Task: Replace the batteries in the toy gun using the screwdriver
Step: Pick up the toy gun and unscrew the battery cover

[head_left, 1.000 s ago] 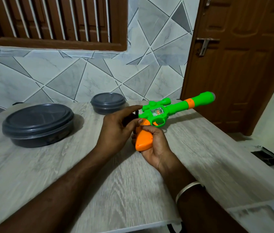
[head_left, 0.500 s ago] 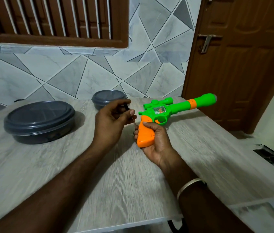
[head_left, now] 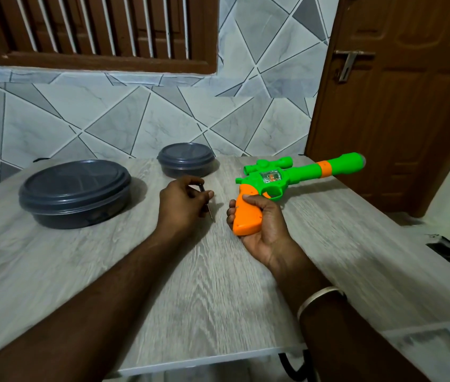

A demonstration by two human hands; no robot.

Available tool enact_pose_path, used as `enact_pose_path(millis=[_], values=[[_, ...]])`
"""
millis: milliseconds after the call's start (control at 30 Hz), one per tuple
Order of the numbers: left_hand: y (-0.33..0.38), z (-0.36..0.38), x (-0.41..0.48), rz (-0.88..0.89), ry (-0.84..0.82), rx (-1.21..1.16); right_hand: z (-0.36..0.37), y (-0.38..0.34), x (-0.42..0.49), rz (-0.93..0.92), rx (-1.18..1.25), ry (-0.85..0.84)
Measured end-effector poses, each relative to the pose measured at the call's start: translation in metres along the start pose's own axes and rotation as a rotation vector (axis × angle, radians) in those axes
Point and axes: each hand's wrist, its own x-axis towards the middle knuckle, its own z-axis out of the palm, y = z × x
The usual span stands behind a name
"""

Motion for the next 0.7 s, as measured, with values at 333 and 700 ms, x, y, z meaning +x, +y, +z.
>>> enact_pose_path(millis=[333, 700], values=[[-0.0065, -0.0007, 0.0070, 0.089, -0.054, 0.245, 0.0006, 0.0002, 0.0002, -0.009, -0.067, -0.017], [-0.0084, 0.0021, 0.0075, 0.104, -0.109, 0.431, 0.0001, 0.0013, 0.0022, -0.007, -0.055, -0.009]])
